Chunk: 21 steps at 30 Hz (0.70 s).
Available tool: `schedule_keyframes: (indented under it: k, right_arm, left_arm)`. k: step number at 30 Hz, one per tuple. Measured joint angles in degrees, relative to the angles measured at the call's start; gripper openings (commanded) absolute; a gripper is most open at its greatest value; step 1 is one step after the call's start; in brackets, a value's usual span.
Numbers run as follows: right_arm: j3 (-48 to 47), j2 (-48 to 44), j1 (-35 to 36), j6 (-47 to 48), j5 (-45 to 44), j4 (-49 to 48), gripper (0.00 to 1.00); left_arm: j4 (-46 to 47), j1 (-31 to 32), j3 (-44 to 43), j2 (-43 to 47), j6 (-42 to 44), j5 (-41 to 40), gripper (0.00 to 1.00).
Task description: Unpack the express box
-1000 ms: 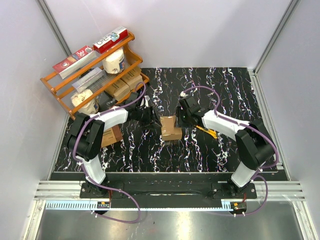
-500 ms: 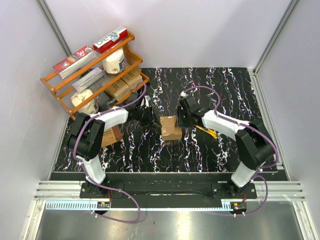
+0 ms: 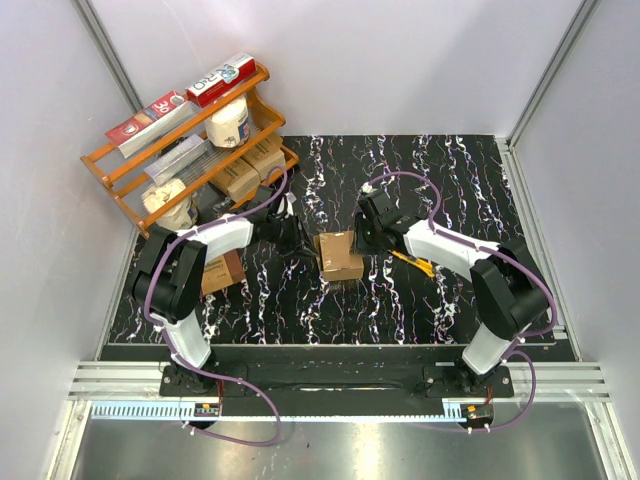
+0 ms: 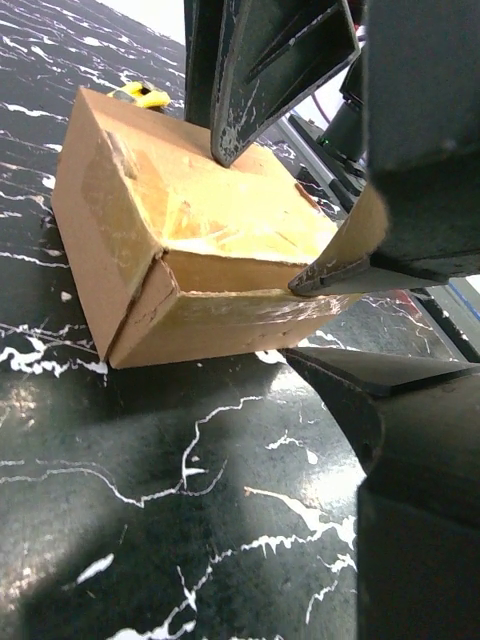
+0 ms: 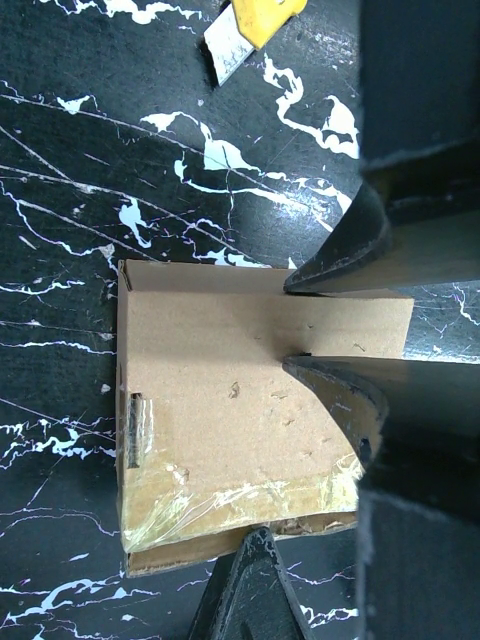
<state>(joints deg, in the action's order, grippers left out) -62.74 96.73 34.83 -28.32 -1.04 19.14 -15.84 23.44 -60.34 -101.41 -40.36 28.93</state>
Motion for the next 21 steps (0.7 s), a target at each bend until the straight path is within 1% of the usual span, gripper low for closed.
schedule_keyframes:
  k: [9,11,12,13,15,19,21]
  right_arm:
    - [-0.04,0.0,0.0,-0.02,-0.02,0.04,0.33]
    - [-0.07,0.0,0.0,-0.02,-0.02,0.07,0.33]
    - [-0.07,0.0,0.0,-0.02,-0.02,0.07,0.33]
    - [-0.09,0.0,0.0,-0.02,-0.02,0.11,0.33]
    - [-0.22,0.0,0.0,0.0,-0.02,0.28,0.33]
    - [-0.37,0.0,0.0,0.0,-0.22,0.52,0.33]
    - [-0.39,0.0,0.0,0.0,-0.26,0.57,0.33]
  left_arm:
    - [-2.95,-0.66,0.74,0.0,0.35,-2.67,0.32]
    - [-3.1,-0.66,0.74,0.0,0.37,-2.67,0.35]
    - [-3.1,-0.66,0.74,0.0,0.42,-2.62,0.37]
    - [-3.1,-0.66,0.74,-0.02,0.44,-2.6,0.42]
    - [-3.15,-0.66,0.74,-0.02,0.52,-2.54,0.45]
    - [-3.28,-0.63,0.66,-0.61,0.37,-2.1,0.46]
    - [-3.41,-0.63,0.48,-1.38,0.33,-1.9,0.45]
